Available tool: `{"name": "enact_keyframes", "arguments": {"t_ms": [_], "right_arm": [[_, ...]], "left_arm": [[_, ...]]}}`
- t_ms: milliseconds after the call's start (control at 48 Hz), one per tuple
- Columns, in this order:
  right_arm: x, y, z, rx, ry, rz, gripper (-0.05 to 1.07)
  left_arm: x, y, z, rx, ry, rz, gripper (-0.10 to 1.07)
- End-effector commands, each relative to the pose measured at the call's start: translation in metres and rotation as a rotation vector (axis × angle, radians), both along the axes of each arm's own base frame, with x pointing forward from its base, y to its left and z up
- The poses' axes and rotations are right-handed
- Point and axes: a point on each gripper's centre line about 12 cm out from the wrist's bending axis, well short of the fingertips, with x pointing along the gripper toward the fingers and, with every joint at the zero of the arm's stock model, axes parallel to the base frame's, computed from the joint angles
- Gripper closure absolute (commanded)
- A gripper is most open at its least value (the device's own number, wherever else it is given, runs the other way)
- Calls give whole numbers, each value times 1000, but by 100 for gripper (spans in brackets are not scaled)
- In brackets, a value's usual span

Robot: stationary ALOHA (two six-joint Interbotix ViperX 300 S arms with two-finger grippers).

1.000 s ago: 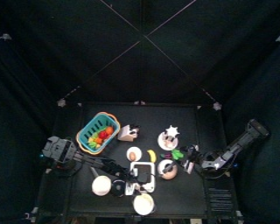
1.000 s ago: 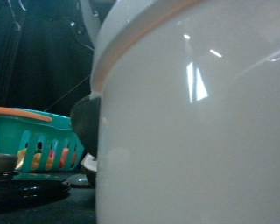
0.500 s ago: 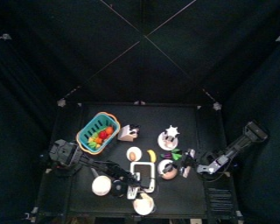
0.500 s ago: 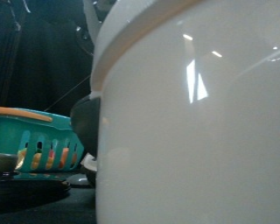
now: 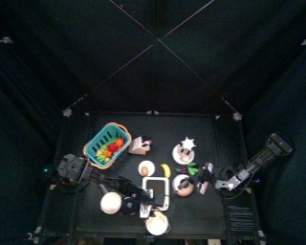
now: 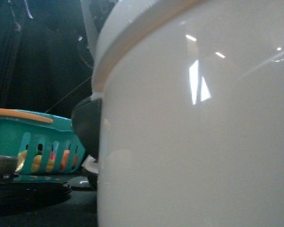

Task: Grab pot

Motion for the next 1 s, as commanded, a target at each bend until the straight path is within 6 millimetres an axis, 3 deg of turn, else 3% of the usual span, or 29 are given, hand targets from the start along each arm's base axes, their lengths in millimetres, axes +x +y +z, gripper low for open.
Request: {"name": "enact_keyframes", "arguments": {"t_ms": [0, 271, 688, 979], "right_arm": [[1, 0, 4, 6, -12, -4, 8], [1, -1, 2, 4, -8, -7, 8], [0, -2, 1, 6, -5, -10, 8], [1, -1, 2, 8, -6, -8, 8]], "left_arm": [[9, 0, 14, -7, -44, 5, 27], [7, 0, 28, -8, -62, -8, 46], [10, 15, 57, -13, -120, 13, 47], [10, 19, 58, -3, -123, 12, 47]]}}
